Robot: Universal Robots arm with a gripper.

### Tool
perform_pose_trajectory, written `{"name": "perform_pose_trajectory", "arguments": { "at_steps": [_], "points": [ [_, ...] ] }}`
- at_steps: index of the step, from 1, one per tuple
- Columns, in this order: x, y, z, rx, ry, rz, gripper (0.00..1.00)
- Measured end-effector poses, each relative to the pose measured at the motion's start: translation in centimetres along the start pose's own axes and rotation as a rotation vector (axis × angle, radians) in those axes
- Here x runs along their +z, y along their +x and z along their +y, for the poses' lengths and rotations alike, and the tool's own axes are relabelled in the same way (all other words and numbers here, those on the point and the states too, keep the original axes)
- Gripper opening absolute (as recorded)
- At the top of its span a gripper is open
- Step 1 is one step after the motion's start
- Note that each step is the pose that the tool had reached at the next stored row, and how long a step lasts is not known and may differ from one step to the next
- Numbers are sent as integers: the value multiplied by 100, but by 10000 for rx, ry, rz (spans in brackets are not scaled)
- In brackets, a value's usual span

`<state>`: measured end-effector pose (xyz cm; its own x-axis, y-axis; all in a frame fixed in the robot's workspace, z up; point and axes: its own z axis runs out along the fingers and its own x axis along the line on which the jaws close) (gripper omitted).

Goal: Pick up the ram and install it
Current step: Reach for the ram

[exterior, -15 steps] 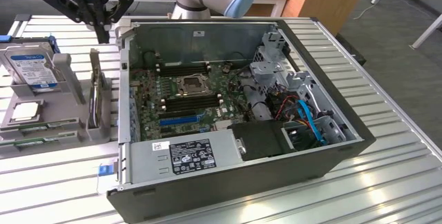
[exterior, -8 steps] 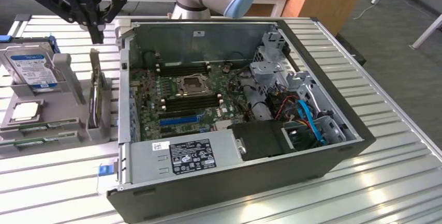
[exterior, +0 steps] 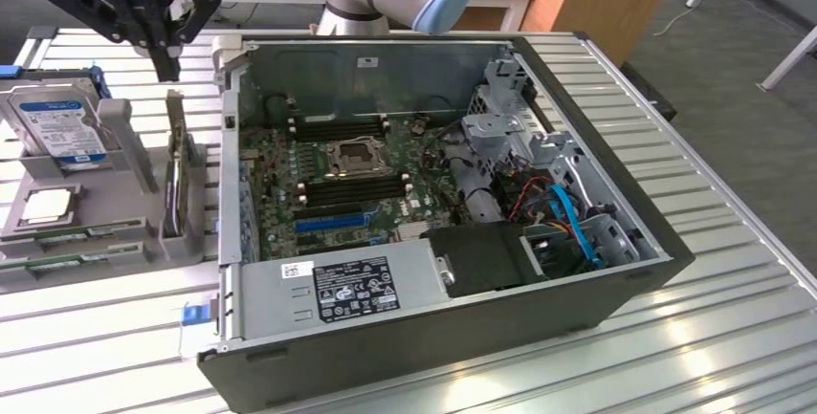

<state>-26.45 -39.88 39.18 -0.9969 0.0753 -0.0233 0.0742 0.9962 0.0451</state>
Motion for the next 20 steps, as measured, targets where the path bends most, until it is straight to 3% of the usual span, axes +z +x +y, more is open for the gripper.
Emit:
{"name": "perform_pose_trajectory", "arguments": {
  "at_steps": [20],
  "points": [
    [-1, 294, -22, 0, 1, 0, 10]
  ]
}}
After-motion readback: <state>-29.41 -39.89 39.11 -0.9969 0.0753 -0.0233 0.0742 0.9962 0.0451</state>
